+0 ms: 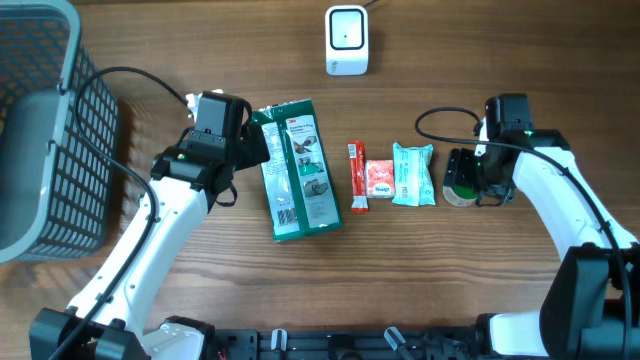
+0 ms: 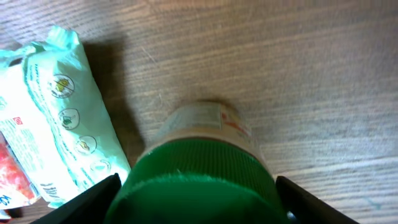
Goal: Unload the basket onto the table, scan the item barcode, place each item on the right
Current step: 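Grasp the jar lid and slide the jar left toward the tissue pack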
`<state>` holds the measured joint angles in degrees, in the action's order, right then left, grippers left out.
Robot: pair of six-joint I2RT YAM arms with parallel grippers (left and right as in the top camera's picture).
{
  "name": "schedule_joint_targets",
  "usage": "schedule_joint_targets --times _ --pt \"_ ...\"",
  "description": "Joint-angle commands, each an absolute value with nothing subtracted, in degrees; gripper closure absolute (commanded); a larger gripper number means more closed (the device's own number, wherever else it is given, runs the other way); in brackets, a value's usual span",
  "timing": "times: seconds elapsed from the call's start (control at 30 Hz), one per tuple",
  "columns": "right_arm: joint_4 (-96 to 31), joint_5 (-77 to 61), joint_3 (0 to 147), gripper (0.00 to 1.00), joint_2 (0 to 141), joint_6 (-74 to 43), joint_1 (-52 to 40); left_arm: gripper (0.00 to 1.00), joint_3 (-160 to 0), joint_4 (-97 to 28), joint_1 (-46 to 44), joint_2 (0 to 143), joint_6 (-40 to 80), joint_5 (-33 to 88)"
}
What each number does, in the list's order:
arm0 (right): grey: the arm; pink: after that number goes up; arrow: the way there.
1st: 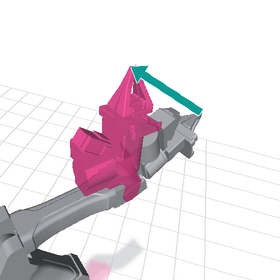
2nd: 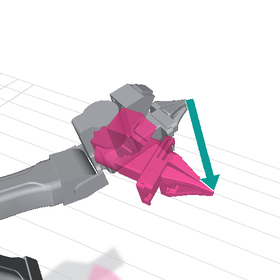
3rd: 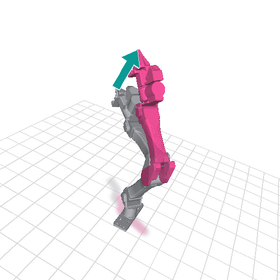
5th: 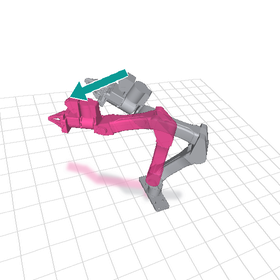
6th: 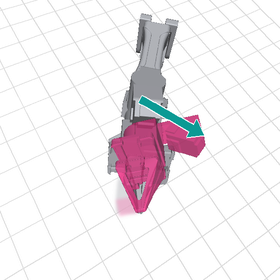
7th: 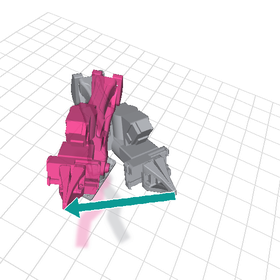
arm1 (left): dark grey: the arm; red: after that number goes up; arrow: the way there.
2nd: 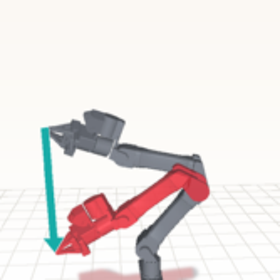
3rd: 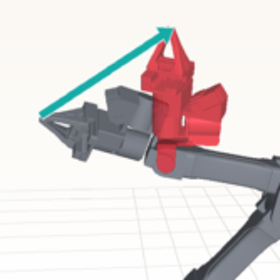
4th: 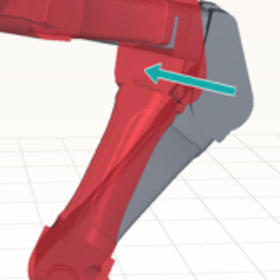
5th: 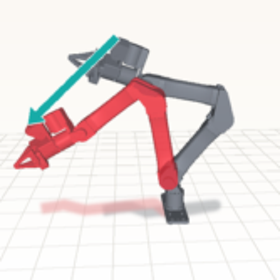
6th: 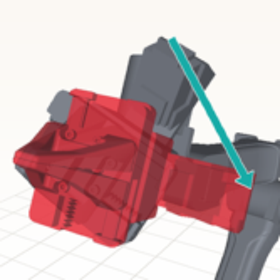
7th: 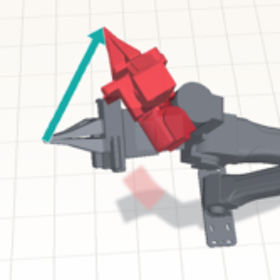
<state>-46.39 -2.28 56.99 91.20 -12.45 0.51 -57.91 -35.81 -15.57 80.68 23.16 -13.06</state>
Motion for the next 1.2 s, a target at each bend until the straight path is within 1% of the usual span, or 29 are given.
schedule_joint_targets --times 0.0,0.07,0.13,0.17,0.27,0.3,0.4,0.47,0.53,0.57,0.6,0.73,0.97,1.1,1.17 --pt "-45.89 -1.04 57.30 0.21 91.72 -10.48 0.34 0.00 -58.35 -35.59 -15.25 80.84 22.50 -13.98" --pt "-46.37 -1.04 57.21 0.22 91.72 -10.50 0.34 0.00 -58.35 -35.59 -15.25 80.84 22.50 -13.98" --pt "-47.07 -0.97 56.93 0.27 91.72 -10.55 0.34 0.00 -58.35 -35.59 -15.25 80.84 22.50 -13.98" --pt "-47.40 -0.78 56.73 0.31 91.72 -10.70 0.34 0.00 -58.35 -35.59 -15.25 80.84 22.50 -13.98" --pt "-48.18 -0.80 56.60 0.47 91.72 -10.98 0.34 0.00 -58.35 -35.59 -15.25 80.84 22.50 -13.98" --pt "-48.56 -0.78 56.62 0.48 91.72 -12.21 0.34 0.00 -58.35 -35.59 -15.25 80.84 22.50 -13.98" --pt "-49.52 -0.80 56.62 0.47 91.72 -16.23 0.34 0.00 -58.35 -35.62 -15.25 80.84 22.50 -14.00" --pt "-49.25 -0.80 56.62 0.45 91.72 -16.62 0.34 0.00 -58.35 -35.59 -15.25 80.84 22.50 -13.98" --pt "-48.42 -0.80 56.62 0.36 91.72 -15.75 0.34 0.00 -58.35 -35.59 -15.25 80.84 22.50 -13.98" --pt "-48.01 -0.82 56.62 0.34 91.72 -14.74 0.34 0.00 -58.35 -35.59 -15.25 80.84 22.50 -14.00" --pt "-47.62 -0.82 56.62 0.27 91.72 -14.02 0.34 0.00 -58.35 -35.59 -15.25 80.84 22.50 -13.98" --pt "-47.22 -0.38 56.58 0.17 91.72 -13.45 0.34 0.00 -58.35 -35.59 -15.25 80.84 22.50 -14.00" --pt "-43.48 -0.38 52.18 0.15 91.74 -13.32 0.34 0.00 -58.35 -35.59 -15.25 80.84 22.50 -13.98" --pt "-40.69 -0.36 50.39 0.23 91.74 -12.32 0.34 0.00 -58.35 -35.59 -15.25 80.84 22.50 -13.98" --pt "-40.42 -0.38 50.41 0.23 91.72 -12.03 0.34 0.00 -58.35 -35.62 -15.25 80.84 22.50 -13.98"
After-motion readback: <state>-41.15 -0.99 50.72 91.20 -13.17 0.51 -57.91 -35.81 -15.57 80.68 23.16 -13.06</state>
